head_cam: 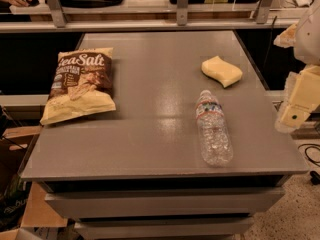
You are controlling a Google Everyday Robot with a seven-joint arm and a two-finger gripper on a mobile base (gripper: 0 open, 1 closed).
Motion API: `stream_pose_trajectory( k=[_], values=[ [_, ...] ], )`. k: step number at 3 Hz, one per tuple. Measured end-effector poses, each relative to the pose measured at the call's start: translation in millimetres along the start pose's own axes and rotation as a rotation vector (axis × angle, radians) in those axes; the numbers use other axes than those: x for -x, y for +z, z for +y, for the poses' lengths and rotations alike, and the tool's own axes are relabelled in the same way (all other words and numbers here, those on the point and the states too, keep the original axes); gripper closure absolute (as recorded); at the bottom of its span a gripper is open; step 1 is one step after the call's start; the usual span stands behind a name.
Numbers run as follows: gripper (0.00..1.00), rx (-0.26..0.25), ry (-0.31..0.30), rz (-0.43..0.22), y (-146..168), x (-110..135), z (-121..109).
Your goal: Move water bottle near brown chip bag
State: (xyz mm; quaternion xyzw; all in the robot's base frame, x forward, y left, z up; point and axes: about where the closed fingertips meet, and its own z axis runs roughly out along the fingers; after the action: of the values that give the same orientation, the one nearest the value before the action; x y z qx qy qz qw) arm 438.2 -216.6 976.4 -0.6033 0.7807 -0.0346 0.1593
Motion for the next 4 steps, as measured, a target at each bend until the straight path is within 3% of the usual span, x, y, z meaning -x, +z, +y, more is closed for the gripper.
stream_pose_trajectory(
  k=[1, 2, 3, 4],
  values=[
    [0.00, 0.000, 0.000, 0.000, 0, 0, 0],
    [0.00, 0.009, 0.044, 0.009, 1, 2, -3],
    [0.00, 0.036, 0.156, -0.003, 6, 17, -8],
    [0.00, 0.059, 0.335, -0.047, 15, 31, -13]
  ],
)
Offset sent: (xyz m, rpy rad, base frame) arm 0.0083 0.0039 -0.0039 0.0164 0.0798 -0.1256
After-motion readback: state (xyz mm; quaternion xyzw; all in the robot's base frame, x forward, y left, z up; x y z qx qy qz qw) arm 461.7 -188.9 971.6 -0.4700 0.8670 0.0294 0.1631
